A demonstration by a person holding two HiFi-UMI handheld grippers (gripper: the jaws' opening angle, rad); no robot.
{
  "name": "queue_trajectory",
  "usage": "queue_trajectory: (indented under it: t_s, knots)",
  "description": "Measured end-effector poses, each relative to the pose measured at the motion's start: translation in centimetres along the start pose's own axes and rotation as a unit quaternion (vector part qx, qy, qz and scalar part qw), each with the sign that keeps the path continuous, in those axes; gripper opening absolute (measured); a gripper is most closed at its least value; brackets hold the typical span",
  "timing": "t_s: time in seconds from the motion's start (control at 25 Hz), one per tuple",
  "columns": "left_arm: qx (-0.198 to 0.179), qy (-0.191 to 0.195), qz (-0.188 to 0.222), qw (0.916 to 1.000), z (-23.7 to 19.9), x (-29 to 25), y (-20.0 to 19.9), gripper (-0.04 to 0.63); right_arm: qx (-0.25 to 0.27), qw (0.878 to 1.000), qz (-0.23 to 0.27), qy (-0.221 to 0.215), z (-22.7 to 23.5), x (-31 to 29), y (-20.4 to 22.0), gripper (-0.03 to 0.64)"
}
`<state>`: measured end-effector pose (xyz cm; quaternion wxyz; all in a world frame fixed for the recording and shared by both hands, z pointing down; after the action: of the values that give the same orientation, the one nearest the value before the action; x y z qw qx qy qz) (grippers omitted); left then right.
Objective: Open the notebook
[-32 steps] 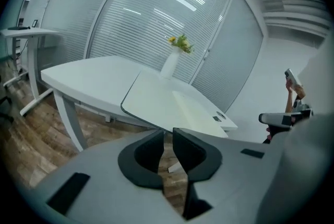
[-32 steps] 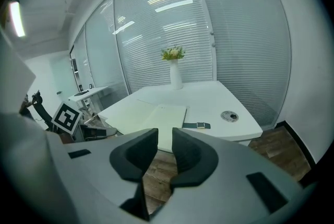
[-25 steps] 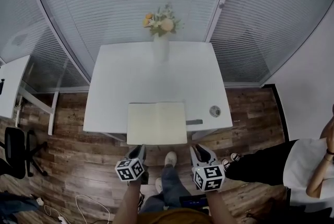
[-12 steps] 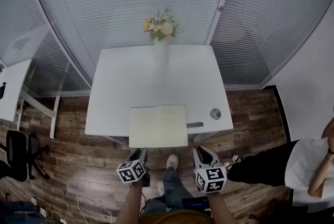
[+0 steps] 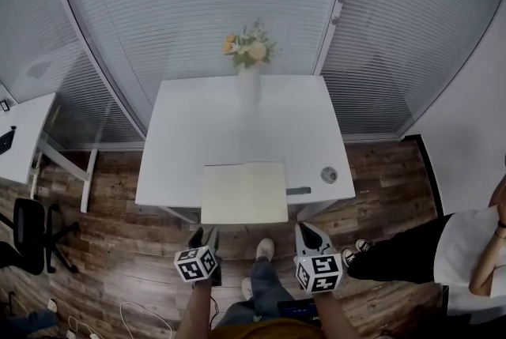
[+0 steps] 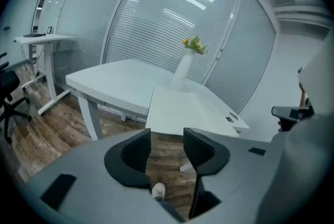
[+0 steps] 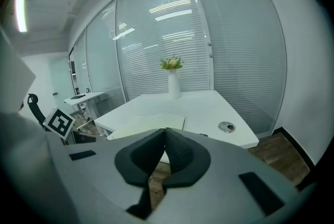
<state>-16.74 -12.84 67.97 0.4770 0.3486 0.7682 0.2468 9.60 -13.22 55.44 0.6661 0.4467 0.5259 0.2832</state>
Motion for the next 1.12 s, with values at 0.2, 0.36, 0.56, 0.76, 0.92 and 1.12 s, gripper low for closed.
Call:
queue_trajectory:
  t_s: [0.2, 0.36, 0.56, 0.76, 0.92, 1.12]
  knots:
    - [-0.061, 0.016, 0.031, 0.9976, 2.7, 1.1, -3.3, 0.198, 0.030, 0.999, 0.017, 0.008, -0.6, 0.4, -1.0, 0.012]
    - [-0.099, 0.026, 0.061, 0.9928, 5.3, 2.6, -5.8, 0.164, 0.032, 0.999, 0.033, 0.009, -1.0, 1.1, -1.9, 0.012]
    - [-0.144, 0.028, 0.095, 0.9846, 8.0, 4.5, -8.9, 0.092, 0.032, 0.998, 0.055, 0.014, -1.0, 2.2, -3.4, 0.012]
    - [-0.185, 0.029, 0.137, 0.9727, 10.7, 7.1, -11.8, 0.035, 0.034, 0.996, 0.082, 0.020, -1.3, 3.7, -5.0, 0.012]
    - [-0.187, 0.041, 0.150, 0.9699, 11.9, 8.2, -12.7, 0.023, 0.037, 0.995, 0.094, 0.022, -1.5, 4.3, -5.7, 0.012]
    - [-0.179, 0.057, 0.155, 0.9699, 12.6, 9.0, -12.7, 0.023, 0.044, 0.993, 0.105, 0.023, -2.0, 5.3, -6.0, 0.012]
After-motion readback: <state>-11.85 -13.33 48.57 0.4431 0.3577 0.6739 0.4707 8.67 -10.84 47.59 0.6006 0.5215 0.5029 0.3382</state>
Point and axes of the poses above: the fingertips, and each gripper's own axes: x backward along the fingers, z to its right, y out of its underside, the point moved 1 cm from there along x, backward along the fingers, and after that the axes turned 3 degrees about y, right-handed, at the moved point
